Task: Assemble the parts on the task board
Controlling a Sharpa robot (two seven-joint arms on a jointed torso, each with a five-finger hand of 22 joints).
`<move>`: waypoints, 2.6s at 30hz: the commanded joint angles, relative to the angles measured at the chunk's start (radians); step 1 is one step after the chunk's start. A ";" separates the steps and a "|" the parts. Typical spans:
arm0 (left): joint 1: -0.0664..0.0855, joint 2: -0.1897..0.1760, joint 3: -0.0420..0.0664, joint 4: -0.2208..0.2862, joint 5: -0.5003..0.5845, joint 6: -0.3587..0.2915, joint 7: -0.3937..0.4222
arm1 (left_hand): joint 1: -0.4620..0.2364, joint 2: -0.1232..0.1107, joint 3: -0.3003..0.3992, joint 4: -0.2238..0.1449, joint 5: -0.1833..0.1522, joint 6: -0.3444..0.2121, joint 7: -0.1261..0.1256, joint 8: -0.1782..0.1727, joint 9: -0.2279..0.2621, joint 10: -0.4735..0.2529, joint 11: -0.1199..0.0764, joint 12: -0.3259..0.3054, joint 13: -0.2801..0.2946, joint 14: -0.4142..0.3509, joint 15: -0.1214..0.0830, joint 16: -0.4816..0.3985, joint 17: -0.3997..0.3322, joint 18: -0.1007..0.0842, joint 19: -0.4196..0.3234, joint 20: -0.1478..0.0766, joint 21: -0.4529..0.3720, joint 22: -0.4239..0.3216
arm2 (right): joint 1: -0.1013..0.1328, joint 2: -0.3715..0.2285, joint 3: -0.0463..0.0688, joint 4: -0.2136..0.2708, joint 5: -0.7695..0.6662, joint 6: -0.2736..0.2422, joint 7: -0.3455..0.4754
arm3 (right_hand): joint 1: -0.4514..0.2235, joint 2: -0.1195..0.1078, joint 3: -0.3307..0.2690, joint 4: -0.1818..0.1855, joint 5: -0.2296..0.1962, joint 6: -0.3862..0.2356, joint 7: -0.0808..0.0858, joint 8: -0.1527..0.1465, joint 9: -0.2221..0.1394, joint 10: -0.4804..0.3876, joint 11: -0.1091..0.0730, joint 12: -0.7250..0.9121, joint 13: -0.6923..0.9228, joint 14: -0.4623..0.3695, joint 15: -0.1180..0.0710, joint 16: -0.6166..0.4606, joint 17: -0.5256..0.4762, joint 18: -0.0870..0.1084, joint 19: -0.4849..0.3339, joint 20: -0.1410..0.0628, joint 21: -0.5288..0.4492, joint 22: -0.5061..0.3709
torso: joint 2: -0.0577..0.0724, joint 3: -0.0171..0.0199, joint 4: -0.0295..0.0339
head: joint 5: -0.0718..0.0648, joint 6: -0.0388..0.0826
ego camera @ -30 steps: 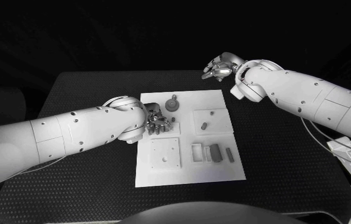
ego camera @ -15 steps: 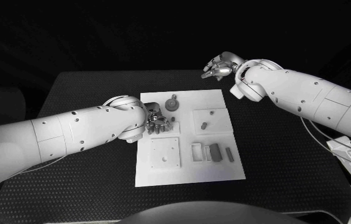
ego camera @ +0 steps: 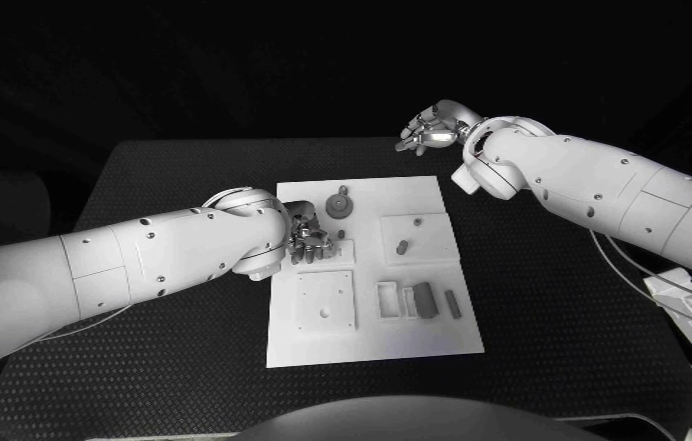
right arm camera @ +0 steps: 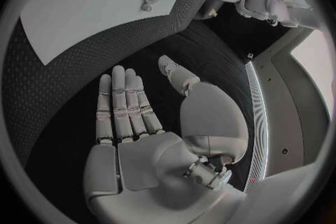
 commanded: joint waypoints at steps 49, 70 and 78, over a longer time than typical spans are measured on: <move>0.033 -0.012 0.018 -0.030 0.221 0.061 -0.001 | 0.042 0.033 0.012 -0.020 0.131 0.020 -0.008 0.022 0.020 0.029 -0.007 -0.011 0.022 0.022 -0.004 0.004 0.016 -0.005 0.019 -0.001 -0.009 0.040 | -0.003 0.014 0.000 -0.020 0.027 0.029 0.023 | 0.005 0.007 -0.019 0.008 -0.004 -0.024 0.013 0.011 -0.012 0.016 0.013 -0.050 -0.121 0.008 0.034 -0.166 -0.036 -0.042 -0.097 0.020 -0.099 -0.012 | 0.000 0.0016 -0.0004 | 0.006 0.005; 0.096 0.095 0.018 -0.222 0.411 0.369 -0.043 | 0.055 0.033 0.015 -0.020 0.126 0.017 -0.006 0.021 0.021 0.028 -0.007 -0.014 0.024 0.018 -0.003 0.005 0.018 -0.006 0.016 -0.001 -0.010 0.047 | -0.004 0.025 0.000 -0.027 0.033 0.030 0.023 | 0.006 0.007 -0.020 0.009 -0.004 -0.025 0.013 0.011 -0.013 0.016 0.013 -0.050 -0.124 0.007 0.034 -0.169 -0.034 -0.042 -0.098 0.020 -0.102 -0.011 | 0.001 0.0015 -0.0011 | 0.010 0.003; 0.104 0.136 0.008 -0.271 0.408 0.413 -0.059 | 0.055 0.035 0.014 -0.020 0.125 0.016 -0.006 0.021 0.022 0.028 -0.006 -0.014 0.024 0.017 -0.003 0.006 0.018 -0.007 0.016 -0.001 -0.010 0.049 | -0.004 0.026 0.000 -0.029 0.034 0.026 0.022 | 0.006 0.006 -0.021 0.009 -0.004 -0.026 0.013 0.011 -0.013 0.015 0.013 -0.050 -0.126 0.006 0.035 -0.172 -0.033 -0.043 -0.100 0.020 -0.104 -0.010 | 0.000 0.0016 -0.0003 | 0.010 0.000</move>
